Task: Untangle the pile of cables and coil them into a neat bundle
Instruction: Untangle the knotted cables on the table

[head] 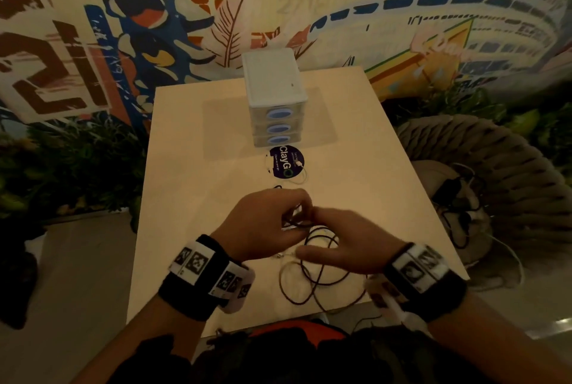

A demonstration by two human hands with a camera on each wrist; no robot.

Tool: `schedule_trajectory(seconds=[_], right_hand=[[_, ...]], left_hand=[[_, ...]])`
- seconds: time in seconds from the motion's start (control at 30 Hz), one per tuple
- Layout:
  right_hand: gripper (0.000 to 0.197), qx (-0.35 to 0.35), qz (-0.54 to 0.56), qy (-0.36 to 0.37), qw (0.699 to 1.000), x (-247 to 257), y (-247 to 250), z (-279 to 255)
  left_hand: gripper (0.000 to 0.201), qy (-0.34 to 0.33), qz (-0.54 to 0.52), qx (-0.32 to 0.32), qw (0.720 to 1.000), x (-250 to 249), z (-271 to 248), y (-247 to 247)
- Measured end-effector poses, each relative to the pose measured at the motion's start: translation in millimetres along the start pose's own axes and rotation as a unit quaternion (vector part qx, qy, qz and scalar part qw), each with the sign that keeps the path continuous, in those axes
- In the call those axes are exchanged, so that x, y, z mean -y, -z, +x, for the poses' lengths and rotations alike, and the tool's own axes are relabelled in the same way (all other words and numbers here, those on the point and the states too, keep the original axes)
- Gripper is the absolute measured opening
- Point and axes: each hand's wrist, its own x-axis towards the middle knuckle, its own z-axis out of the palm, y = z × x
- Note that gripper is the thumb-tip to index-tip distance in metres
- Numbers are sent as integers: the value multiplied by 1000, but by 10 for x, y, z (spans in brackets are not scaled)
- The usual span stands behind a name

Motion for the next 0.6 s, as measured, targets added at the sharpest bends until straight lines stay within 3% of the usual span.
schedule_trajectory(seconds=[0.17,0.3,0.43,0.5,0.6], right_hand=[[4,4,30,9,1000,-51,-138,170],[29,-52,133,3,990,-232,-29,-36],[45,-105,161,-20,981,-412,-9,-204],[44,-100,163,-30,981,-439,-64,-264],[46,-103,181,-54,977,-482,-84,-396]], left_hand=[[34,33,-81,6,996,107,-48,99],[12,49,-80,61,994,323,-167,159],[15,90,-192,68,975,378,-234,134],[15,99,-241,46,964,329,-228,129],[11,105,-279,-40,954,281,-184,197]])
